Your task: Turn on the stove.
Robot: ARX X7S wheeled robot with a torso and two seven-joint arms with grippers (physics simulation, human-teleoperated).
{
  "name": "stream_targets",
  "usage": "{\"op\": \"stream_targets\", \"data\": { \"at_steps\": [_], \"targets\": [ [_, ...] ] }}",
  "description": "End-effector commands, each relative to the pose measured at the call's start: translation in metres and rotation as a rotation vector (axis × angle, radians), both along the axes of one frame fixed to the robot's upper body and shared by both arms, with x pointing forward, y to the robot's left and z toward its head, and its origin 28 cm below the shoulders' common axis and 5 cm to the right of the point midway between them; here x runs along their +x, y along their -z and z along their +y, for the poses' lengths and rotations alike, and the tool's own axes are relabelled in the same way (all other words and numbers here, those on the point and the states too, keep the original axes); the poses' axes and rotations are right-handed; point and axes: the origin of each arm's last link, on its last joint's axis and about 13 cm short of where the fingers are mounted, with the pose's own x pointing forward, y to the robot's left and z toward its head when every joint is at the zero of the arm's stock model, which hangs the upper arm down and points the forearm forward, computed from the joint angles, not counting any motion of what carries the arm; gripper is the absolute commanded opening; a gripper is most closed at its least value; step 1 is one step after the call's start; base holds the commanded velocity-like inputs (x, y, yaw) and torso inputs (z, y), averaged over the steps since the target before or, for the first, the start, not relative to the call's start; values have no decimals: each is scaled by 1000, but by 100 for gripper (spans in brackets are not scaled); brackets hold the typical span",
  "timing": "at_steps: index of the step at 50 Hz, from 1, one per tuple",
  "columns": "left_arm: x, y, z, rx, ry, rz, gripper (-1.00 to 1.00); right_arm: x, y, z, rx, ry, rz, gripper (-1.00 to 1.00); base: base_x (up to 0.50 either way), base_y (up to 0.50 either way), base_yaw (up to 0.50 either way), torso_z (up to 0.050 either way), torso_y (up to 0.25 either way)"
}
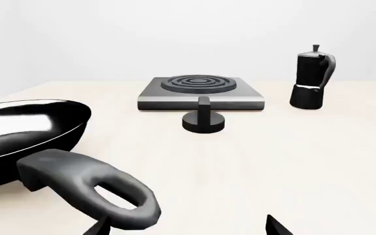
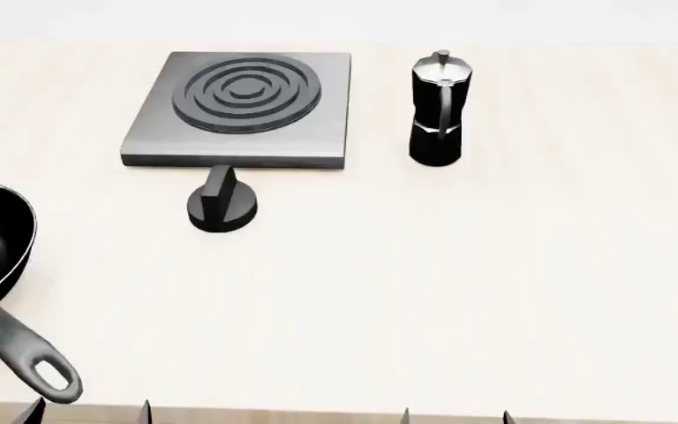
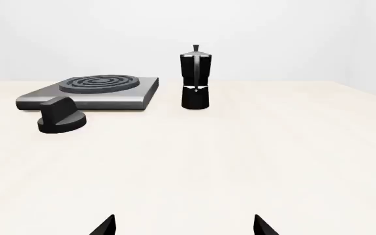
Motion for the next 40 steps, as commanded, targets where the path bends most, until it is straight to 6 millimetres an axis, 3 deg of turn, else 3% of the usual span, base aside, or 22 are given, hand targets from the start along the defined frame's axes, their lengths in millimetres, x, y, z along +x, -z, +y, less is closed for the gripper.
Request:
{"op": "stream_targets", "data": {
  "at_steps": [1, 17, 35, 40],
  "targets": [
    [0, 0, 0, 2, 3, 1, 100, 0, 0, 0, -4, 4, 10, 100, 0, 0, 0, 0, 0],
    [-2, -1, 1, 2, -21, 1, 100, -3, -3, 0, 28, -16, 12, 100, 0, 0, 0, 0, 0],
    [-13, -36, -3, 27, 6, -58, 100, -11, -42, 1, 9, -58, -24, 100, 0, 0, 0, 0, 0],
    [-12, -48, -3, 27, 14, -78, 100, -10, -61, 3, -19, -69, -65, 100, 0, 0, 0, 0, 0]
  ]
}}
